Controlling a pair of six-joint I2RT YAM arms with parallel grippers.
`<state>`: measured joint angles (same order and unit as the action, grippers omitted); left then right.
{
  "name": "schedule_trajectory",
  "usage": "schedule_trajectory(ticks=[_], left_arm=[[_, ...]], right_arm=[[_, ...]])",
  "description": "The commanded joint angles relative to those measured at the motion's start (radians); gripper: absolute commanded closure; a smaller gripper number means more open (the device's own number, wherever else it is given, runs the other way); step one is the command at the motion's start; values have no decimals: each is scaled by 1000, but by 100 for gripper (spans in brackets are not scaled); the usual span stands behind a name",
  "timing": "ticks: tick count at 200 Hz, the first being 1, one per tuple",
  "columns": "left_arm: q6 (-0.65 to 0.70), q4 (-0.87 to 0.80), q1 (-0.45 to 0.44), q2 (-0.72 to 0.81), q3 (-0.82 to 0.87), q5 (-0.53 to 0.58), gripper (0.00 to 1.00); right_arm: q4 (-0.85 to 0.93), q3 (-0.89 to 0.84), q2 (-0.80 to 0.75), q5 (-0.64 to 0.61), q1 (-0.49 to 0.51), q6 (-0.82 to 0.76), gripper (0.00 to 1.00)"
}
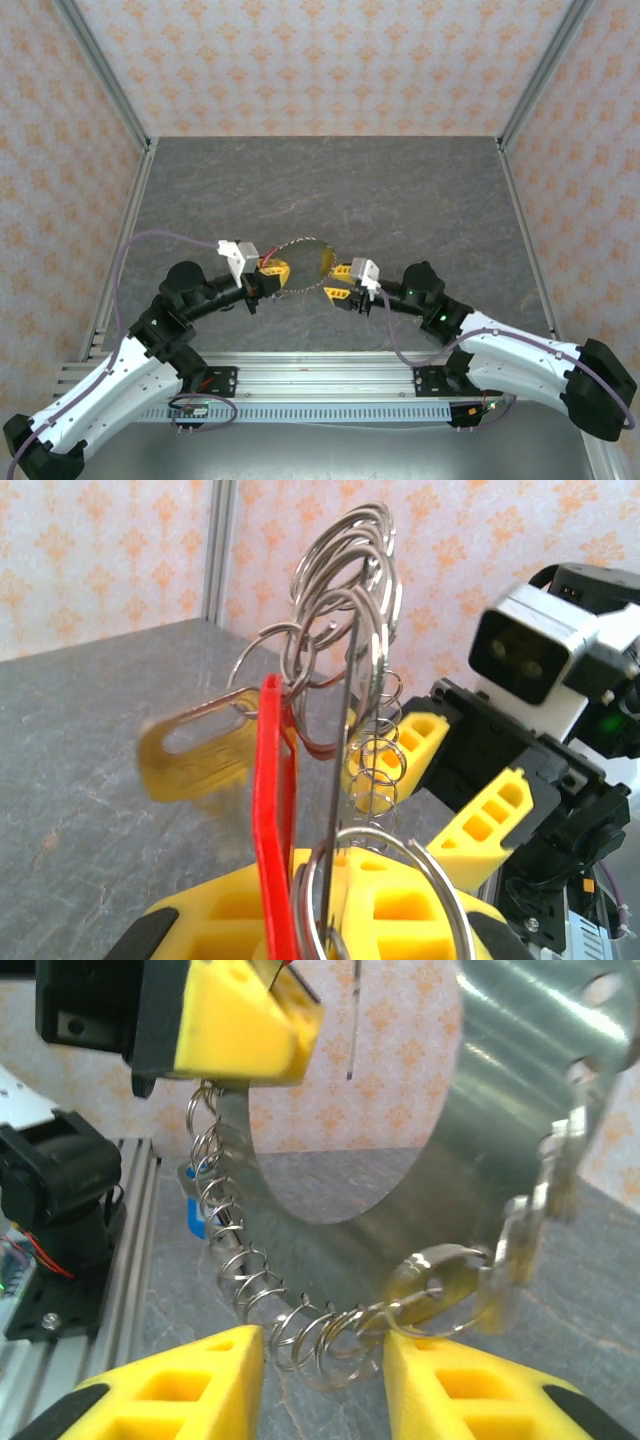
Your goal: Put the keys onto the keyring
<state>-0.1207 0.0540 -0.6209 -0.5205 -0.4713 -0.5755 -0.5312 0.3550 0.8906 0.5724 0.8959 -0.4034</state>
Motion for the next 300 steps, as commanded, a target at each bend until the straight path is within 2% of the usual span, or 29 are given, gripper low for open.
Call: schedule_trajectory(ticks=[1,35,78,106,141,191,217,251,300], left_arm=[[44,110,0,33,2,-27,100],[97,14,0,55,-39,-36,100],[142,-39,0,63,-55,-44,100],[158,-42,0,44,-62,-40,100],[193,-88,0,5,-87,-22,100],[206,-291,0,-138,-177,71,100],[157,-274,0,-207,-165,7,100],[111,-205,16,-225,-120,-40,100],[106,-174,23,-184,-78,-31,100]], right_arm=[[-83,-23,22,-78,42,-145,67],[-110,-45,18,-170,66,-207,68],[-103,-61,16,-173,65,-243,69],[-133,-86,17,-218,66,-247,69],[-145,-98,11,-251,65,-259,70],[-205,-136,5,-382,64,-293,71],[-151,-122,14,-357,49,-313,71],[-170,-138,55,-351,47,-316,73],[-157,-144,79,-314,46,-339,77]])
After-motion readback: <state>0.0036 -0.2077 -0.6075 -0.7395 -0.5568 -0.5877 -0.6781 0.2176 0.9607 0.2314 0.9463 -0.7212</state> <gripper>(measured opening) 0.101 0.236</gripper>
